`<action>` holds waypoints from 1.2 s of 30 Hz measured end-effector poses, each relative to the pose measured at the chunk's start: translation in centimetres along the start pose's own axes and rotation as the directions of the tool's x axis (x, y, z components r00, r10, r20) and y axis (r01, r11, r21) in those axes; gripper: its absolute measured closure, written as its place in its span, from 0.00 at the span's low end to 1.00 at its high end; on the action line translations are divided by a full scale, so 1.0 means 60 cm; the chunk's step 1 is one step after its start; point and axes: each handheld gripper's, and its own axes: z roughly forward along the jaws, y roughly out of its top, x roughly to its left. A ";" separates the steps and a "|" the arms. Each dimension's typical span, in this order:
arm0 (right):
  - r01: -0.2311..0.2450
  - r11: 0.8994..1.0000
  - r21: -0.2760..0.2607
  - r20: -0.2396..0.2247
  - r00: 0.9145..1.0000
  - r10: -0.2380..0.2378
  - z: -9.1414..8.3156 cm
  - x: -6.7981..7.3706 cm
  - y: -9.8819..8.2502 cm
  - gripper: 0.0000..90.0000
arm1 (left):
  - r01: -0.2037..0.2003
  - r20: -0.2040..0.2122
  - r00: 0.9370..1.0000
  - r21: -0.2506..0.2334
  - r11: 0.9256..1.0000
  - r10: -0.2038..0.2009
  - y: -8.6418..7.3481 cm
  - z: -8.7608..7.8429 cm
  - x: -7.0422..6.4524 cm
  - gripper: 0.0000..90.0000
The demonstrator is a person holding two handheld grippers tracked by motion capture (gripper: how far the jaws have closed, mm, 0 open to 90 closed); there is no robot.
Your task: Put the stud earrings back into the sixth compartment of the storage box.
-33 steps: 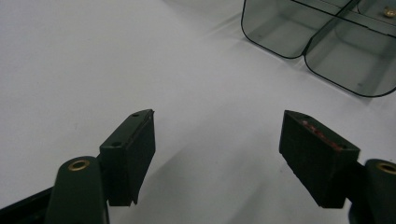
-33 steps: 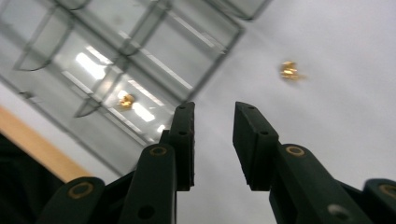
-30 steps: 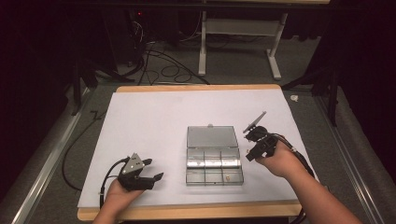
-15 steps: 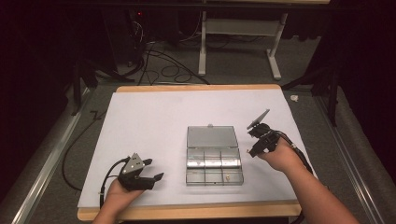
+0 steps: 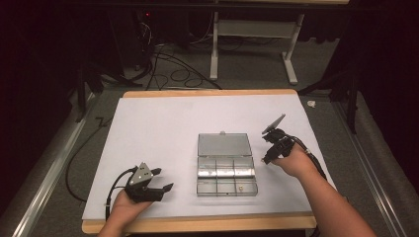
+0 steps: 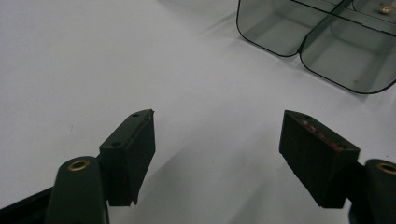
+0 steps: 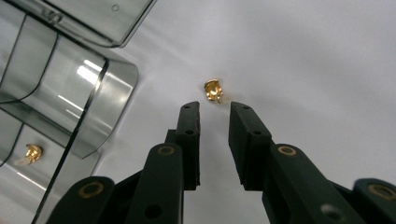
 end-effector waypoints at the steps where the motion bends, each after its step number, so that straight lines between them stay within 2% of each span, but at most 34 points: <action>1: -0.012 1.000 0.001 -0.002 1.000 0.012 0.002 -0.002 0.002 0.82 | 0.001 -0.002 1.000 -0.004 1.000 -0.001 0.000 0.000 0.000 0.30; 3: -0.023 1.000 -0.004 -0.025 0.999 0.023 0.006 -0.007 0.010 0.82 | 0.002 0.002 1.000 -0.005 1.000 -0.002 0.000 0.000 0.000 0.30; 6: -0.029 1.000 -0.005 -0.015 0.999 0.029 0.008 -0.009 0.014 0.82 | 0.005 0.003 1.000 -0.005 1.000 -0.005 0.000 0.000 0.001 0.30; 16: -0.046 0.999 0.025 -0.029 0.999 0.046 0.017 -0.017 0.016 0.83 | 0.000 0.001 1.000 -0.002 1.000 0.000 0.000 0.000 0.000 0.30; 23: -0.033 0.999 0.030 -0.034 0.999 0.034 0.024 -0.018 0.015 0.85 | 0.007 0.002 1.000 -0.001 1.000 -0.007 0.000 0.001 0.001 0.31; 27: -0.034 0.998 0.045 -0.038 0.999 0.035 0.030 -0.012 0.013 0.93 | 0.010 0.003 1.000 -0.005 1.000 -0.010 0.000 0.001 0.001 0.31; 30: -0.018 0.999 0.043 -0.047 0.999 0.020 0.030 -0.012 0.013 0.95 | 0.010 0.004 1.000 -0.004 1.000 -0.010 0.000 0.001 0.001 0.31; 36: -0.015 0.999 0.038 -0.047 0.999 0.017 0.013 -0.008 0.013 0.95 | 0.004 -0.001 1.000 0.000 1.000 -0.004 0.000 0.000 0.001 0.31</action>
